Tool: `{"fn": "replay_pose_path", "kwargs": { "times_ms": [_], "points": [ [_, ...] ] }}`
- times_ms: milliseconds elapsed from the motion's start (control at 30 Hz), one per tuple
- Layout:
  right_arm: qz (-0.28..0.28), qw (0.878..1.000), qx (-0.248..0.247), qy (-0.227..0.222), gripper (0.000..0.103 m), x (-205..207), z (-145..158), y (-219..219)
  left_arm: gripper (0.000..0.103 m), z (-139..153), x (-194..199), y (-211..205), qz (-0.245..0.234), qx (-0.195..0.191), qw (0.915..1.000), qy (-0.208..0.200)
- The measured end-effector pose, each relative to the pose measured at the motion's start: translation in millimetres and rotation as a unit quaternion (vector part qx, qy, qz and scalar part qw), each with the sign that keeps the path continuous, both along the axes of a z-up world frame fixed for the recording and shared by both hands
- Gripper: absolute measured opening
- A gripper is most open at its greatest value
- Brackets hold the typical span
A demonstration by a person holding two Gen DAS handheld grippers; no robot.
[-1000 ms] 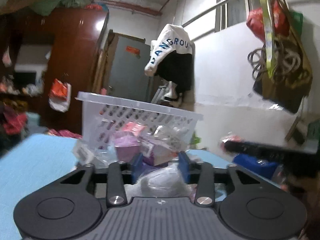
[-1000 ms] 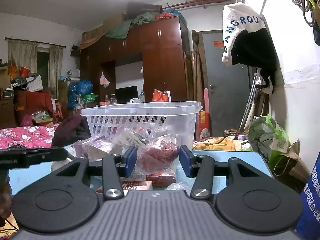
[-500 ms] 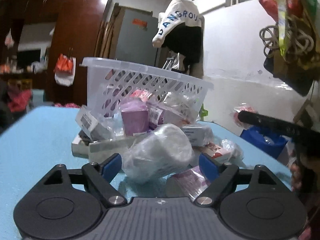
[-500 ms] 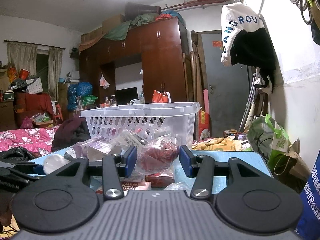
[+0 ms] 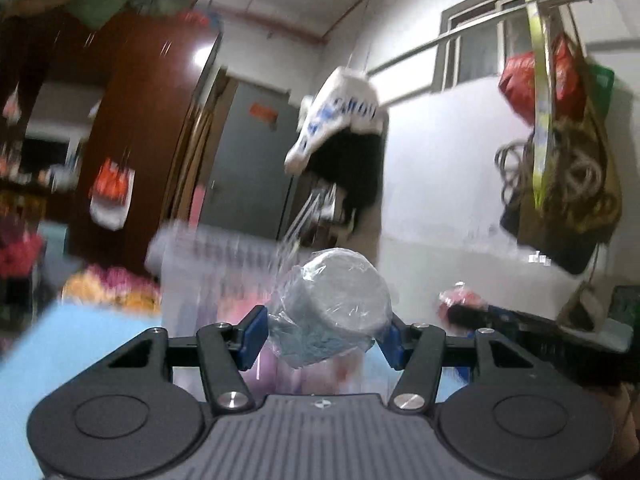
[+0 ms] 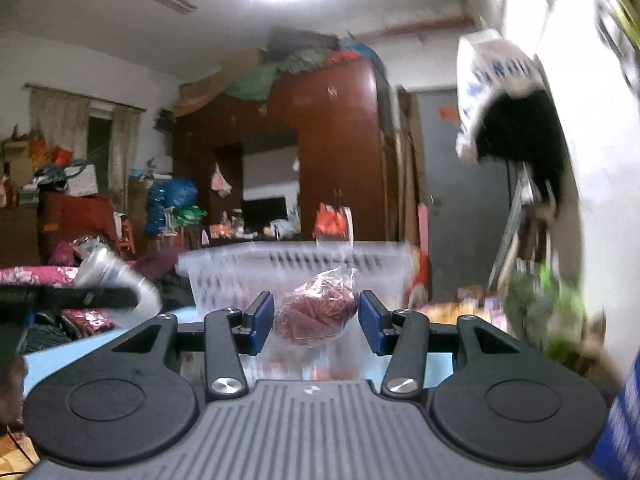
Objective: Organize objects
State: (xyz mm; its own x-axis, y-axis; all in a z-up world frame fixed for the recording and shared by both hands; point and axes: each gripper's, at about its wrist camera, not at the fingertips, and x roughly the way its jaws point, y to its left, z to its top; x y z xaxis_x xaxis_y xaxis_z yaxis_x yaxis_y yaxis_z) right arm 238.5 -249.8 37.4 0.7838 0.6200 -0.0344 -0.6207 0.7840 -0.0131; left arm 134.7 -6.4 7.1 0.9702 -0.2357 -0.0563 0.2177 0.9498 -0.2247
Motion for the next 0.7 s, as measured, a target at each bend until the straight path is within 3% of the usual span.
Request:
{"fn": "replay_pose_path", "kwargs": {
  "times_ms": [133, 267, 300, 367, 400, 500, 567, 700],
  "points": [
    [0.015, 0.999, -0.033, -0.036, 0.05, 23.5, 59.8, 39.4, 0.061, 59.3, 63.6, 5.0, 0.008, 0.015, 0.9998, 0.01],
    [0.016, 0.998, -0.068, -0.003, 0.051, 74.1, 82.8, 70.5, 0.063, 75.0, 118.7, 7.8, 0.031, 0.025, 0.9973, 0.062],
    [0.01, 0.997, -0.074, 0.001, 0.055, 84.5, 82.1, 76.6, 0.073, 72.4, 129.2, 5.6, 0.03, 0.034, 0.9954, 0.084],
    [0.0, 0.996, -0.086, 0.008, 0.084, 94.0, 74.5, 83.7, 0.087, 62.4, 141.6, 2.9, 0.043, 0.05, 0.9917, 0.111],
    [-0.003, 0.995, -0.094, 0.011, 0.094, 94.4, 70.3, 85.7, 0.087, 57.8, 140.3, 2.7, 0.059, 0.054, 0.9903, 0.113],
    [-0.004, 0.996, -0.093, 0.004, 0.095, 75.5, 57.5, 70.8, 0.087, 48.6, 97.9, 8.6, 0.061, 0.036, 0.9954, 0.065],
    [0.005, 0.996, -0.092, 0.017, 0.102, 55.6, 43.0, 49.7, 0.087, 38.5, 58.5, 6.5, 0.042, 0.038, 0.9974, 0.044],
    [0.005, 0.991, -0.105, 0.077, 0.103, 38.2, 3.2, 16.6, 0.09, -6.6, -0.1, -7.7, 0.0, 0.037, 0.9976, 0.059]
  ]
}}
